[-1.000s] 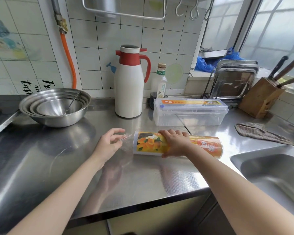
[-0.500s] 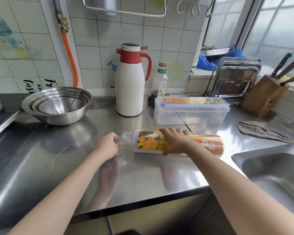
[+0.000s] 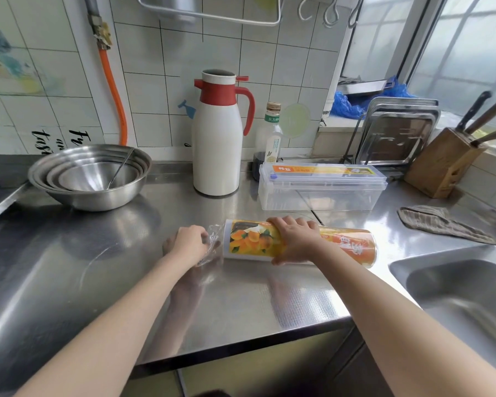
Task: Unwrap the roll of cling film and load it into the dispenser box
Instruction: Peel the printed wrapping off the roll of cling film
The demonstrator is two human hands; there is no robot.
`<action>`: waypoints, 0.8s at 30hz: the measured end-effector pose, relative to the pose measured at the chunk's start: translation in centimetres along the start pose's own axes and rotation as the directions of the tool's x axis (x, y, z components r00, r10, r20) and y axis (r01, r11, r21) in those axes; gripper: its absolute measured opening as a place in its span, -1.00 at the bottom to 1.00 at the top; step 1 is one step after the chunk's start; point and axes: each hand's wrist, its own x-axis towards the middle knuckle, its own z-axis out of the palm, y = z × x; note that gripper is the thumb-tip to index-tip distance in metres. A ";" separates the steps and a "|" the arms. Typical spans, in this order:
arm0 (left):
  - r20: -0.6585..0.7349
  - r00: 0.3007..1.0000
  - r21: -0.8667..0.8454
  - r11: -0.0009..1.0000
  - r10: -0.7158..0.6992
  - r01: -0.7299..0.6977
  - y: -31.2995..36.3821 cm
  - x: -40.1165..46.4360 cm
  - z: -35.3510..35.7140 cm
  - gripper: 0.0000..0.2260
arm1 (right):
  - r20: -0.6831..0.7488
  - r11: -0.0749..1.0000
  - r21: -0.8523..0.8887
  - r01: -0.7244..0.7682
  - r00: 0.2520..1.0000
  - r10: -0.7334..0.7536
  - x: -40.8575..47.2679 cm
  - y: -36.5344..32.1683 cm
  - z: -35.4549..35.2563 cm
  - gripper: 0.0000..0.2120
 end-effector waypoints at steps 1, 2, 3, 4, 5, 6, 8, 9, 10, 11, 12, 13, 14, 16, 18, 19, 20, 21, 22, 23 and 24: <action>-0.022 1.000 0.024 1.000 0.010 -0.010 0.1 0.1 0.1 -0.78 | -0.003 1.000 -0.006 0.000 1.000 0.000 0.0 0.0 0.1 -0.08; -0.045 0.999 0.045 0.999 0.021 -0.019 0.1 0.2 0.2 -0.77 | -0.006 1.000 -0.011 0.000 1.000 0.000 0.0 0.0 0.1 -0.08; -0.068 0.997 0.054 0.998 0.027 -0.024 0.3 0.2 0.2 -0.76 | -0.010 1.000 -0.015 -0.001 1.000 0.001 0.0 0.0 0.2 -0.08; -0.089 0.996 0.043 0.999 0.026 -0.022 0.4 0.3 0.3 -0.78 | -0.013 1.000 -0.019 -0.002 1.000 0.002 0.0 -0.1 0.2 -0.08; -0.107 0.994 0.009 1.000 0.019 -0.018 0.5 0.4 0.3 -0.79 | -0.015 1.000 -0.020 -0.004 1.000 0.003 0.0 0.0 0.3 -0.08; -0.125 0.992 -0.047 0.999 -0.007 0.001 0.4 0.6 0.4 -0.77 | -0.014 1.000 -0.020 -0.005 1.000 0.005 0.1 0.0 0.3 -0.08; -0.158 0.981 -0.184 0.980 -0.110 0.080 -0.1 1.0 0.5 -0.67 | -0.009 1.000 -0.014 -0.006 1.000 0.005 0.3 0.1 0.3 -0.08; -0.161 0.975 -0.250 0.962 -0.155 0.111 -0.4 1.3 0.4 -0.65 | -0.007 1.000 -0.010 -0.006 1.000 0.006 0.3 0.1 0.3 -0.08; -0.140 0.975 -0.308 0.943 -0.172 0.122 -0.8 1.7 0.3 -0.64 | -0.005 1.000 -0.008 -0.006 1.000 0.006 0.4 0.1 0.3 -0.08; -0.100 0.981 -0.367 0.923 -0.165 0.118 -1.0 1.9 0.2 -0.65 | -0.004 1.000 -0.005 -0.006 1.000 0.006 0.5 0.1 0.3 -0.08; -0.053 0.989 -0.440 0.893 -0.136 0.099 -1.1 2.0 0.0 -0.70 | -0.002 1.000 -0.004 -0.006 1.000 0.006 0.6 0.2 0.3 -0.08; 0.003 0.995 -0.529 0.844 -0.101 0.087 -1.0 1.9 -0.1 -0.78 | -0.001 1.000 0.000 -0.006 1.000 0.006 0.6 0.2 0.3 -0.08; 0.053 0.996 -0.614 0.785 -0.067 0.086 -1.0 1.7 -0.2 -0.87 | 0.001 1.000 0.004 -0.006 1.000 0.006 0.7 0.2 0.2 -0.08; 0.131 0.991 -0.714 0.692 -0.013 0.104 -0.8 1.4 -0.4 -0.86 | 0.001 1.000 0.005 -0.006 1.000 0.006 0.7 0.2 0.2 -0.08; 0.205 0.978 -0.758 0.638 0.034 0.136 -0.4 1.2 -0.5 -0.78 | 0.001 1.000 0.005 -0.006 1.000 0.006 0.8 0.2 0.2 -0.08; 0.237 0.970 -0.766 0.624 0.054 0.152 -0.2 1.2 -0.5 -0.75 | 0.002 1.000 0.007 -0.007 1.000 0.007 0.8 0.3 0.2 -0.08; 0.261 0.963 -0.766 0.622 0.069 0.163 0.0 1.2 -0.5 -0.73 | 0.001 1.000 0.007 -0.005 1.000 0.005 0.8 0.3 0.2 -0.08; 0.267 0.961 -0.752 0.641 0.078 0.157 0.2 1.2 -0.4 -0.73 | 0.001 1.000 0.007 -0.004 1.000 0.004 0.8 0.3 0.2 -0.08; 0.256 0.964 -0.733 0.665 0.075 0.143 0.3 1.3 -0.3 -0.73 | 0.002 1.000 0.008 -0.005 1.000 0.005 0.8 0.3 0.2 -0.08; 0.231 0.971 -0.722 0.680 0.061 0.129 0.4 1.4 0.0 -0.75 | 0.003 1.000 0.007 -0.005 1.000 0.005 0.8 0.3 0.2 -0.08; 0.196 0.980 -0.724 0.680 0.039 0.118 0.3 1.6 0.2 -0.78 | 0.002 1.000 0.003 -0.006 1.000 0.006 0.8 0.3 0.2 -0.08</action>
